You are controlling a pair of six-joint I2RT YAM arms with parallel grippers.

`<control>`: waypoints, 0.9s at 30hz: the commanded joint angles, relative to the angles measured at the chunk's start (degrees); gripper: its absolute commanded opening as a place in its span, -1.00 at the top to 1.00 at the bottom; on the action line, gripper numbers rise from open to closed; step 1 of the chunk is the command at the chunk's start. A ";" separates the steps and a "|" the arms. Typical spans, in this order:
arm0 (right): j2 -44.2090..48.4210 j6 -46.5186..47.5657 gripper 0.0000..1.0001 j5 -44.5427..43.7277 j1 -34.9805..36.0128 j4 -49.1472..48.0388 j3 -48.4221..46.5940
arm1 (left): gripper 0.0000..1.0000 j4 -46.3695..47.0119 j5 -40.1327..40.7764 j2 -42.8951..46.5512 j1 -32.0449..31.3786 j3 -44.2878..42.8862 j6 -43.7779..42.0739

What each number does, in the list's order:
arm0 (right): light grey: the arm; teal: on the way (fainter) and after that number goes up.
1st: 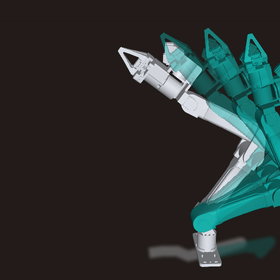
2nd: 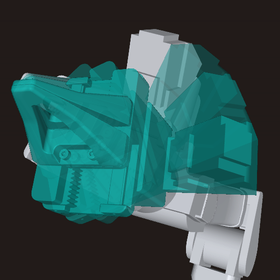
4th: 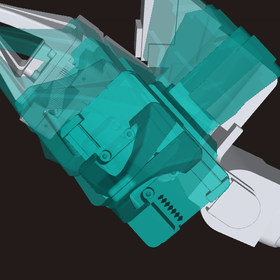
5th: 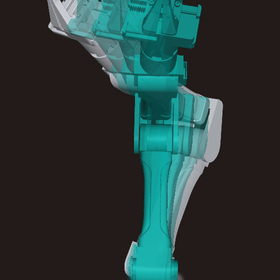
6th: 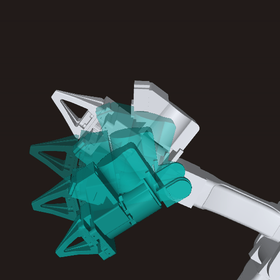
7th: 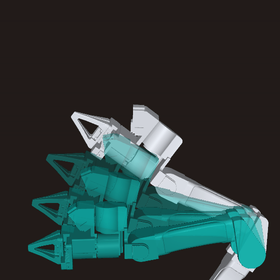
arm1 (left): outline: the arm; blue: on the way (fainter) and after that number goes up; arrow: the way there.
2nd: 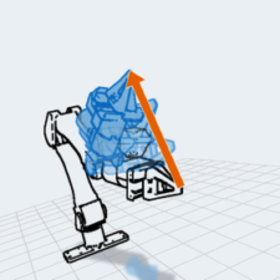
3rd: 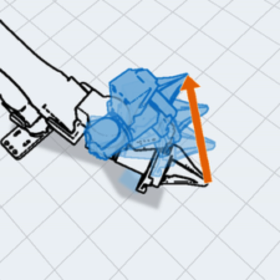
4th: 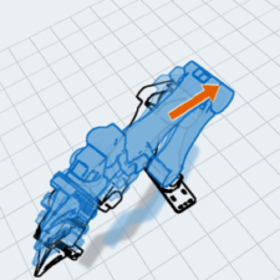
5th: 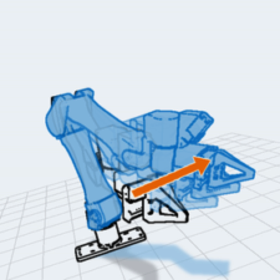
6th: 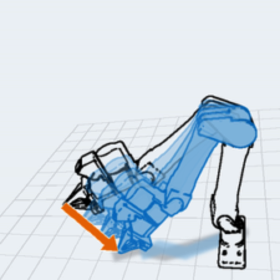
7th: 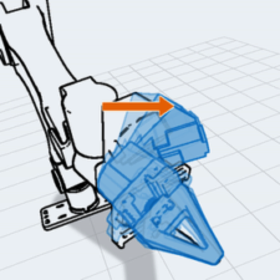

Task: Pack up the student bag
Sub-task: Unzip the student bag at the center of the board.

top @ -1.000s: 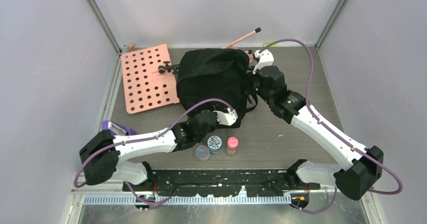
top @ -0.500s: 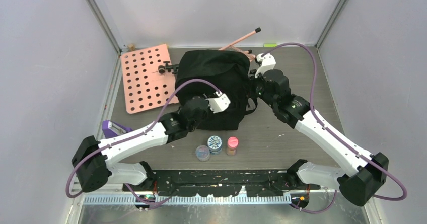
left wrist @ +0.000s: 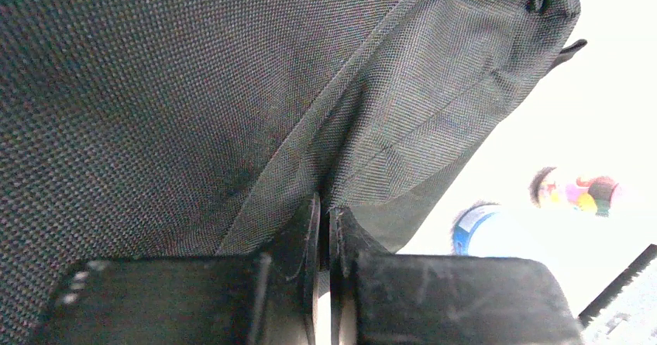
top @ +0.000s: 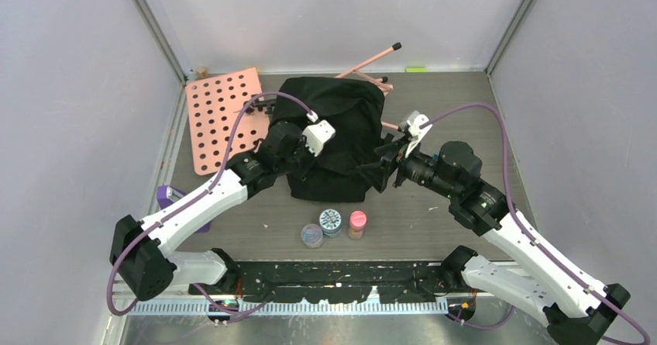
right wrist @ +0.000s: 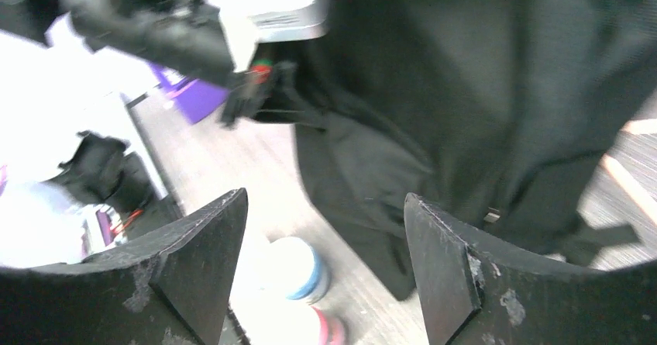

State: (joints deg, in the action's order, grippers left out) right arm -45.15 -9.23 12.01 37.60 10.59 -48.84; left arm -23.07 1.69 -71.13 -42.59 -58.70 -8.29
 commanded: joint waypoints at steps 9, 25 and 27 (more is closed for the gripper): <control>-16.30 12.03 -0.60 4.79 19.35 -7.95 -1.05 | 1.00 -5.03 -5.74 -2.15 4.65 -4.86 9.23; -40.13 25.07 -0.68 -2.56 16.46 -21.69 -3.44 | 1.00 -3.56 -8.91 -2.42 9.52 -4.76 13.54; -40.12 27.10 -0.70 -5.19 16.12 -20.29 -3.64 | 1.00 -3.31 -9.53 -2.61 9.54 -4.61 13.74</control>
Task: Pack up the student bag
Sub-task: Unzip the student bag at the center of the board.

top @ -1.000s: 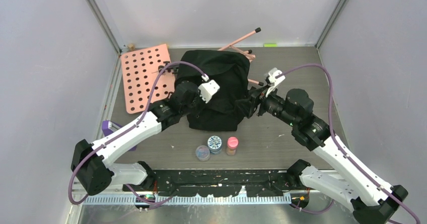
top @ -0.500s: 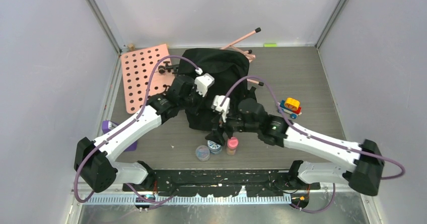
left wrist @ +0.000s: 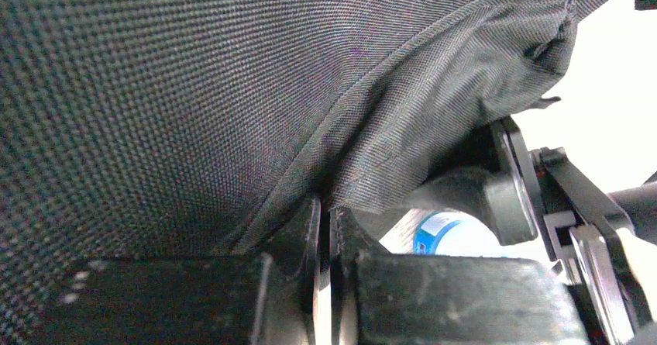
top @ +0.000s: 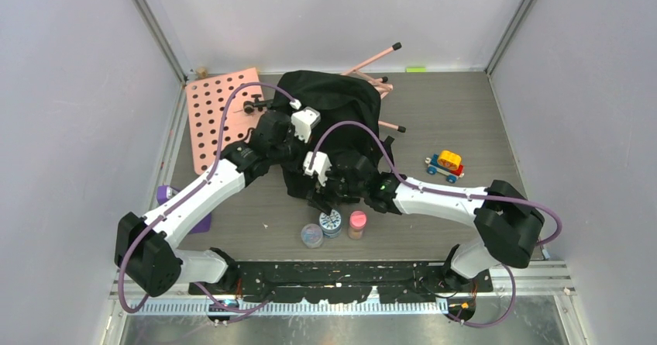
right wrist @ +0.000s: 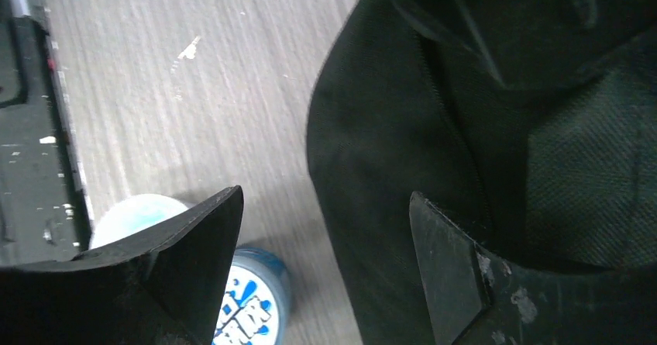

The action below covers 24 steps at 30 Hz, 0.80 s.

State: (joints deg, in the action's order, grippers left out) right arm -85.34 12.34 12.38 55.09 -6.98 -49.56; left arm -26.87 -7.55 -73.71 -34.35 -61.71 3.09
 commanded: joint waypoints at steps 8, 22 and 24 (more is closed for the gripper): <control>4.83 9.43 -0.76 -18.51 -1.39 12.66 -7.20 | 1.00 0.39 0.09 -0.34 1.48 -1.71 2.36; -1.66 10.26 -0.86 -20.53 -2.53 27.02 -15.14 | 1.00 0.48 -0.19 -0.02 1.48 -1.35 2.09; -4.11 9.85 -0.82 -18.29 -2.76 28.59 -16.78 | 1.00 0.58 -0.45 0.21 1.48 -1.30 2.09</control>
State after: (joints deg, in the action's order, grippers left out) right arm -86.67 22.17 -5.28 53.76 18.46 -62.63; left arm -26.48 -8.19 -74.19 -33.30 -61.71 4.38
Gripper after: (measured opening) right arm 0.928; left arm 0.035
